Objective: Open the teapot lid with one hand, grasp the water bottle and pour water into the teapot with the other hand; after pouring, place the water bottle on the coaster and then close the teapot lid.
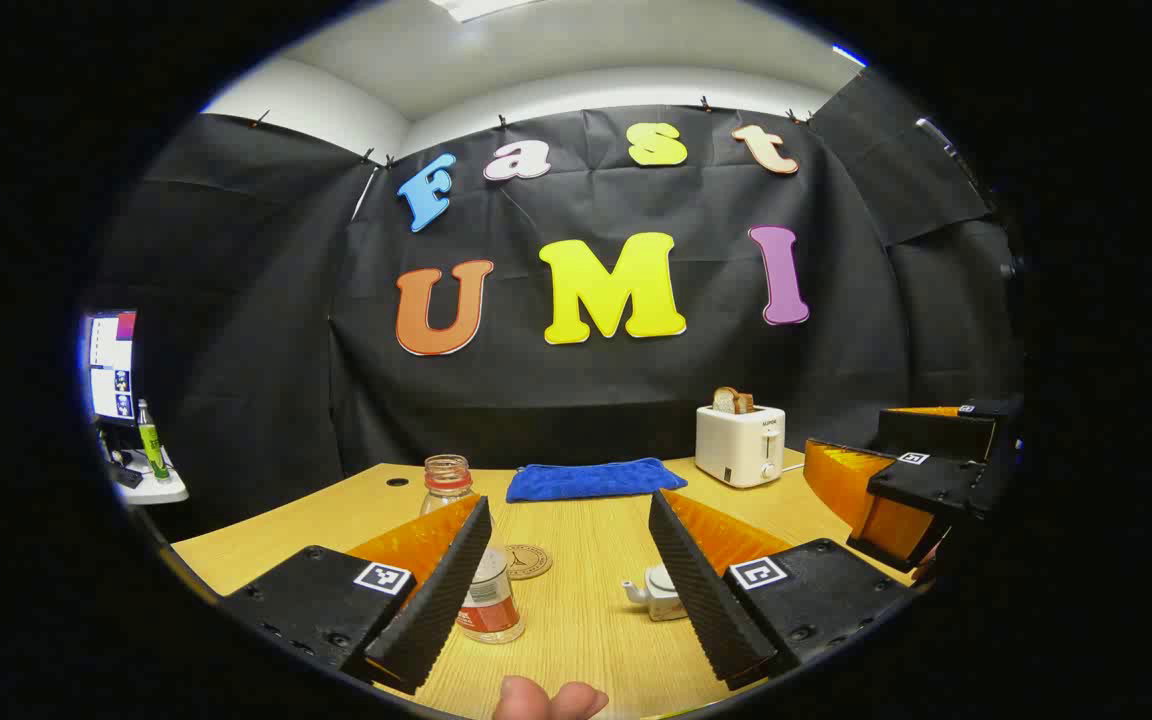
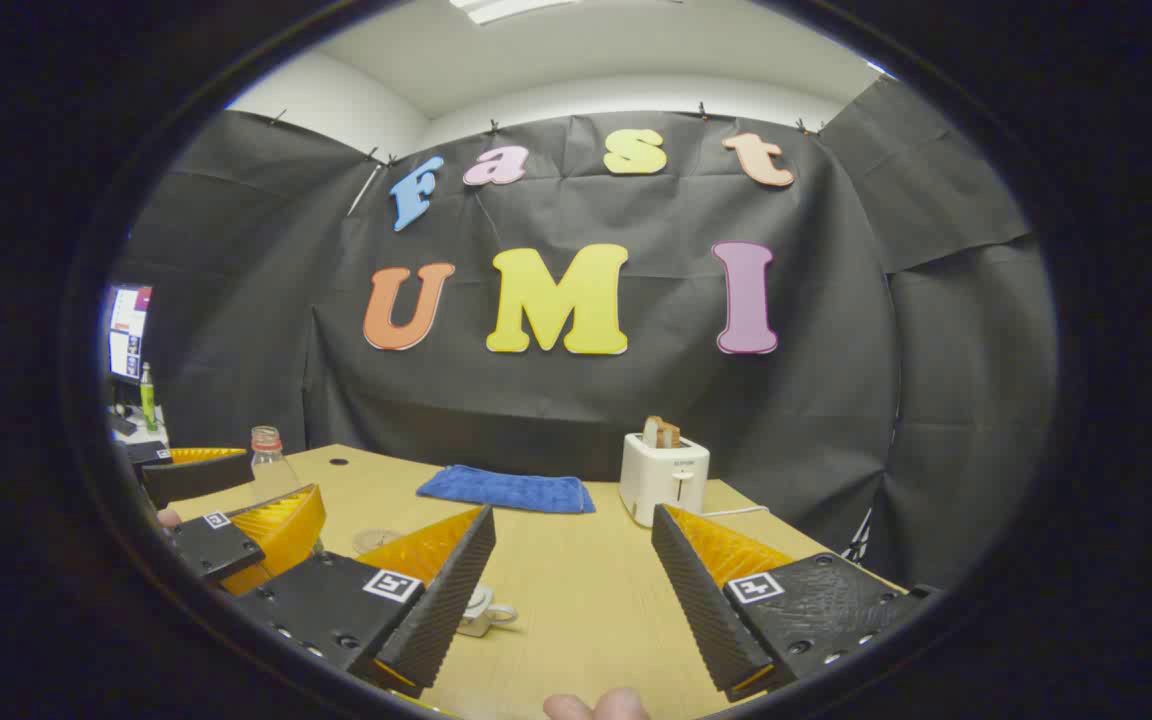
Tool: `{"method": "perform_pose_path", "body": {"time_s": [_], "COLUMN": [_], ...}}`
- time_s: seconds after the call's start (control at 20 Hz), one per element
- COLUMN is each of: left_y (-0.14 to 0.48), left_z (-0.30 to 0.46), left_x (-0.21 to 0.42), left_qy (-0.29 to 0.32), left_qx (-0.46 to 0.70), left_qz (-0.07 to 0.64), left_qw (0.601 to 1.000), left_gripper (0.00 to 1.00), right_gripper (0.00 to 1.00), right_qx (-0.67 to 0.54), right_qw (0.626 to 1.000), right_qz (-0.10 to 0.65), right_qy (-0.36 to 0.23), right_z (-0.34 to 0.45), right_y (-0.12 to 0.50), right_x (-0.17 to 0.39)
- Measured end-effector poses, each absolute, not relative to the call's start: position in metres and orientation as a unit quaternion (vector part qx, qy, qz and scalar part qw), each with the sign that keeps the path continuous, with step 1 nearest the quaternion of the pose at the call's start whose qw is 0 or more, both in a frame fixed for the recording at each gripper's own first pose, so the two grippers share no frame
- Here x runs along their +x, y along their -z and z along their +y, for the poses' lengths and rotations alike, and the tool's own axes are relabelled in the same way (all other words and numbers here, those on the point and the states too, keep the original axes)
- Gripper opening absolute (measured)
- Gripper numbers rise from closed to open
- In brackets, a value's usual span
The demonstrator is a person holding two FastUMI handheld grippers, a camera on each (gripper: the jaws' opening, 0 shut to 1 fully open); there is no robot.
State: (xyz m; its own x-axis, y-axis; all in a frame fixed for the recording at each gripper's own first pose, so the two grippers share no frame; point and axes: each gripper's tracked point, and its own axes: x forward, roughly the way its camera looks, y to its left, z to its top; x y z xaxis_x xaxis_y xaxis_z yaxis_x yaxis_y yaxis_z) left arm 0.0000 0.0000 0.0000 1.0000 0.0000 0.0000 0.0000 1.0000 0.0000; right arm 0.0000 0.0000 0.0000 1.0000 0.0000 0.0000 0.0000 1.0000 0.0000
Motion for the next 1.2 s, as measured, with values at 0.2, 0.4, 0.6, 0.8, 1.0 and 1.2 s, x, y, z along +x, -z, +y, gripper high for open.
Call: {"method": "perform_pose_path", "body": {"time_s": [0.2,0.4,0.6,0.8,1.0,1.2], "left_y": [-0.0007,0.0006,0.0011,0.0005,0.0024,0.0013], "left_z": [0.0021,0.0034,0.0027,0.0023,0.0019,0.0015], "left_x": [-0.0003,-0.0012,-0.0001,-0.0016,-0.0003,-0.0027], "left_qy": [0.001,-0.001,0.000,0.000,0.001,0.000], "left_qx": [0.004,-0.002,0.000,0.001,0.006,0.004], "left_qz": [0.002,0.004,0.007,0.007,0.011,0.010], "left_qw": [1.000,1.000,1.000,1.000,1.000,1.000], "left_gripper": [0.99,0.99,0.99,0.99,0.99,0.99], "right_gripper": [0.95,0.95,0.97,0.95,0.95,0.95], "right_qx": [-0.001,-0.001,-0.004,-0.001,0.003,0.001], "right_qw": [1.000,1.000,1.000,1.000,1.000,1.000], "right_qz": [0.002,0.003,0.003,0.006,0.013,0.012], "right_qy": [-0.004,-0.006,-0.008,-0.011,-0.014,-0.013], "right_z": [0.0044,0.0055,0.0079,0.0096,0.0100,0.0096], "right_y": [0.0029,0.0028,0.0026,0.0040,0.0091,0.0084], "right_x": [0.0002,-0.0004,-0.0002,0.0017,0.0030,0.0024]}}
